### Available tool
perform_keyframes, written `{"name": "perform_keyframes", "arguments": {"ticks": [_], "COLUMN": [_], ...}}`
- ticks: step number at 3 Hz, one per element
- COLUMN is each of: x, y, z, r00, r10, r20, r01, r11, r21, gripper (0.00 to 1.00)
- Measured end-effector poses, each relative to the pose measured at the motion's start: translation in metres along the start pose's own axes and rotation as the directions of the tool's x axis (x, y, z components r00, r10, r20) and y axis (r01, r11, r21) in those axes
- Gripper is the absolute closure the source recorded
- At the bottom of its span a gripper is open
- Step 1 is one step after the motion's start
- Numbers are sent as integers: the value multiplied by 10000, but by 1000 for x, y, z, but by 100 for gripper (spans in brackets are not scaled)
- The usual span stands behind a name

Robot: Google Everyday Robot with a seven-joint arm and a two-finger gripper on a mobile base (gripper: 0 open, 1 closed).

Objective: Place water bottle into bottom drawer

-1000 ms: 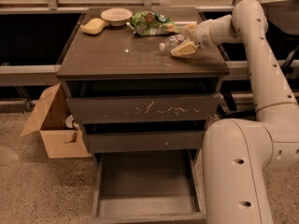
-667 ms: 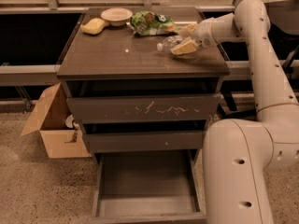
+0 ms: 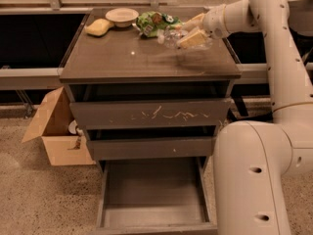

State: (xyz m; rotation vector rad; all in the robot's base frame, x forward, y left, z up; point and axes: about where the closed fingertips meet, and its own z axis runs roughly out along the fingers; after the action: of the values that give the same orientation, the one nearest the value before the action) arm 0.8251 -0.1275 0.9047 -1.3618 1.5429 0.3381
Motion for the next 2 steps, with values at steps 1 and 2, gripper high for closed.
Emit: {"name": "perform_keyframes", "arguments": {"ticks": [1,2], "x": [-32,-61], "y": [4,23], "z": [-12,-7], "r00": [9990,9960], "r10": [-376,-6], "r20": [258,895], "r01": [380,80], "r11": [9992,9966], "r21": [-133,-823], "gripper": [100,100]}}
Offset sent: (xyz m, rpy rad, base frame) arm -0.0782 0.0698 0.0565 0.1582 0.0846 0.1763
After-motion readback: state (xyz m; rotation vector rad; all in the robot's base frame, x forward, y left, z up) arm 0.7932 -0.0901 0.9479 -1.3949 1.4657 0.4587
